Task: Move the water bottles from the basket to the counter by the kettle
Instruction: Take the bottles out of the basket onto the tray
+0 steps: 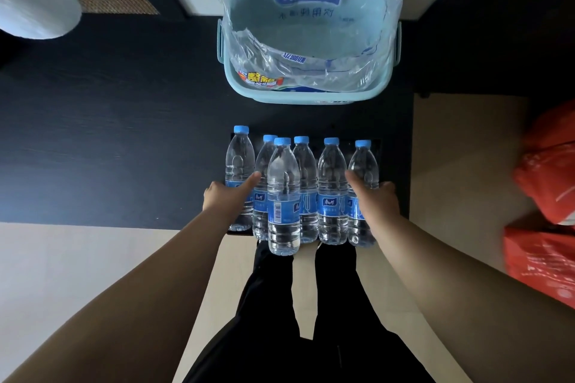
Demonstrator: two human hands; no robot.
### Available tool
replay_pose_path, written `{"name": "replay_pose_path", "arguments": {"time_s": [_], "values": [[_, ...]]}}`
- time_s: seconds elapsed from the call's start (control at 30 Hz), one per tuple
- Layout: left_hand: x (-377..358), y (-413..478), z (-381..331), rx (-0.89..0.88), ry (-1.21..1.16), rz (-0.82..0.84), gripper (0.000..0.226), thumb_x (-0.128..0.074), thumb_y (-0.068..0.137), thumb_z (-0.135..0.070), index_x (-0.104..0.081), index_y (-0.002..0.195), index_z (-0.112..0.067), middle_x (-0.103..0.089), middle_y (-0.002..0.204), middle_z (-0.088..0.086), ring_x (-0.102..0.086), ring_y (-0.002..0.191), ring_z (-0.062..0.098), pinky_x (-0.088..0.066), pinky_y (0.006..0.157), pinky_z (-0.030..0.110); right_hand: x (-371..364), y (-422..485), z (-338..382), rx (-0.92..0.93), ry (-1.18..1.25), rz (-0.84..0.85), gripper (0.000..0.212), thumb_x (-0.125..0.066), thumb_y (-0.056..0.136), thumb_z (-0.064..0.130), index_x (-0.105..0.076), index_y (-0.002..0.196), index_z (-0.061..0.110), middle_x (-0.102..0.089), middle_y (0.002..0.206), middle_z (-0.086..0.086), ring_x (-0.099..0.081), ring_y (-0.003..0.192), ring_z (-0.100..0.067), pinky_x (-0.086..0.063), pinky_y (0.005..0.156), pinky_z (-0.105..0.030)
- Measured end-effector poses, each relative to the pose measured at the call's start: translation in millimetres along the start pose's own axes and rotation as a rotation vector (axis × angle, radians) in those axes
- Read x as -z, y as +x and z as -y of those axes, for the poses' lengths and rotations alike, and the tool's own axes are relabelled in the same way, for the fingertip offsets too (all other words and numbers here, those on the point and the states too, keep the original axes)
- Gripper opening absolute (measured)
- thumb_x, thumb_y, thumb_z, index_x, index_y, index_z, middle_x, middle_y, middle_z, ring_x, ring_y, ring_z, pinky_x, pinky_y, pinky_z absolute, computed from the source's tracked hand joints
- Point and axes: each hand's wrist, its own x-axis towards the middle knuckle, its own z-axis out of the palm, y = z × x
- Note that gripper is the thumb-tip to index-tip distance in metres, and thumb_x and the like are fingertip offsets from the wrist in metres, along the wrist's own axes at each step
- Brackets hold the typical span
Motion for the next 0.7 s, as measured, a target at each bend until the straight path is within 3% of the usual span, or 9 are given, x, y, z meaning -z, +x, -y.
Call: {"name": "replay_pose_path", "arguments": {"time_s": [0.07, 0.33, 0.47, 0.57, 0.7], "values": [[1, 1, -3, 0.002, 0.024, 0.029, 0.115, -0.063, 0.058, -0.094, -0.060, 0.130, -0.005, -0.064, 0.122, 0.015, -0.068, 0.099, 0.029, -0.060, 0.084, 0.045, 0, -3, 0, 0.000, 0.019, -0.002, 0.113, -0.071, 0.060, 0.088, -0.040, 0.135, 0.010, -0.066, 0.099, -0.009, -0.063, 0.070, -0.018, -0.043, 0.052, -0.030], [9, -2, -5, 0.046, -0.091, 0.110, 0.113, -0.073, 0.065, -0.083, -0.046, 0.145, -0.008, -0.063, 0.130, 0.016, -0.068, 0.110, 0.036, -0.057, 0.096, 0.054, 2, -8, 7, 0.059, 0.054, 0.060, 0.118, -0.073, 0.069, 0.081, -0.027, 0.156, 0.016, -0.047, 0.088, 0.012, -0.051, 0.068, -0.005, -0.036, 0.050, -0.026], [16, -14, -3, 0.012, -0.143, 0.069, 0.109, -0.078, 0.064, -0.079, -0.041, 0.141, -0.011, -0.063, 0.125, 0.013, -0.070, 0.102, 0.032, -0.060, 0.090, 0.053, 5, -14, 5, 0.045, 0.086, 0.096, 0.113, -0.077, 0.068, 0.078, -0.034, 0.149, 0.012, -0.056, 0.096, 0.007, -0.058, 0.077, -0.010, -0.041, 0.054, -0.027], [24, -32, 0, -0.031, -0.177, 0.045, 0.109, -0.076, 0.050, -0.084, -0.049, 0.130, -0.014, -0.067, 0.114, 0.008, -0.072, 0.094, 0.028, -0.063, 0.085, 0.051, 13, -26, 7, 0.070, 0.099, 0.104, 0.108, -0.078, 0.066, 0.078, -0.041, 0.142, 0.011, -0.064, 0.105, 0.001, -0.065, 0.087, -0.015, -0.046, 0.058, -0.029], [39, -56, 3, -0.105, -0.175, 0.004, 0.097, -0.075, 0.048, -0.085, -0.056, 0.117, -0.019, -0.071, 0.106, 0.003, -0.072, 0.090, 0.023, -0.062, 0.083, 0.048, 26, -48, 22, 0.147, 0.066, 0.106, 0.121, -0.074, 0.065, 0.083, -0.032, 0.152, 0.011, -0.061, 0.122, -0.005, -0.063, 0.095, -0.019, -0.046, 0.061, -0.031]]}}
